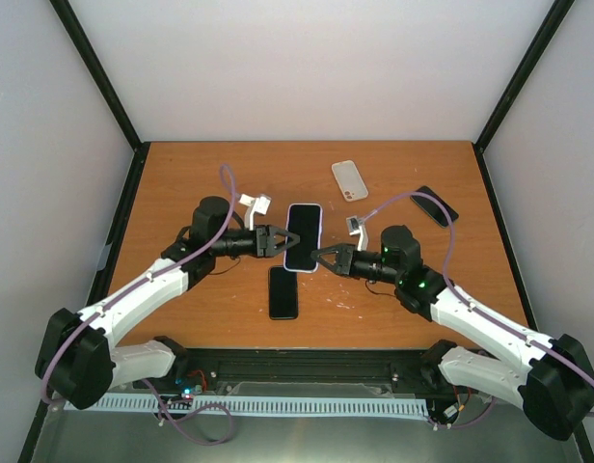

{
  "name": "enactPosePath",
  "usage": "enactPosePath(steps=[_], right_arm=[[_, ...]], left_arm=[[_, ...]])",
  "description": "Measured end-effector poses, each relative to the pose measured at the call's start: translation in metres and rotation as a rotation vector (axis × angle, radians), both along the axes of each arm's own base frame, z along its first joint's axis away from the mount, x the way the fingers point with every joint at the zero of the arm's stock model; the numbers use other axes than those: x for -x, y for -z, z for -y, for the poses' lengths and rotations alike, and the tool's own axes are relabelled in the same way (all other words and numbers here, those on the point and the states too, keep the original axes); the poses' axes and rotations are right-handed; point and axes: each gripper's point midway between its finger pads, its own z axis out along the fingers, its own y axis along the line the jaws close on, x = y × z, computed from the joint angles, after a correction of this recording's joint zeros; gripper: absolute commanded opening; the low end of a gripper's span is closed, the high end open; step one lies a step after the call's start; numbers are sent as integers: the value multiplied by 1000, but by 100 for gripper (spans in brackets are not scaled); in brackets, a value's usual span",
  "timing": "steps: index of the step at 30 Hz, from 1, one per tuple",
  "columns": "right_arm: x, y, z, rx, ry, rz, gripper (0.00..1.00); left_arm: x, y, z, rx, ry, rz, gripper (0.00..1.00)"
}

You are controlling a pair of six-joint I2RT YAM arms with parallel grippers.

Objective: Put the phone into the phone case

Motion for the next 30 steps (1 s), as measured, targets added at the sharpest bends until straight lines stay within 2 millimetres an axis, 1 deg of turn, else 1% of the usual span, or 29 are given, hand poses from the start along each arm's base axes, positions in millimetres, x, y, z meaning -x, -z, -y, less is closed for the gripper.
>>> enactPosePath(steps=[1,2,3,4,10,18,20,25,26,28,30], right_arm=[[-1,4,1,12,7,-8,3],[-1,8,2,22,16,-14,3],[-1,14,4,34,23,-24,3],[-1,20,6,46,28,-37,3],[13,78,20,174,26,-172,3],[32,145,34,335,-3,-329,3],[36,157,36,363,-7,-355,3],[37,172,38,401,-17,-379,3],[38,175,38,409,-20,-384,5],[39,179,38,420,-27,-391,11],[39,180,39,426,-27,-393,21]], left_arm=[[-1,3,-1,-6,-7,-3,75],[-1,5,-2,-12,-13,-2,82],[-3,7,-3,-22,-24,-2,94],[-4,9,-5,-32,-38,-4,99],[-11,16,-17,-98,-121,11,99],[-17,32,-35,-215,-210,23,100],[-17,34,-39,-234,-221,27,99],[-17,33,-44,-257,-237,48,99],[-17,33,-45,-261,-239,51,99],[-17,33,-46,-268,-243,56,99],[-17,34,-48,-278,-249,58,100]])
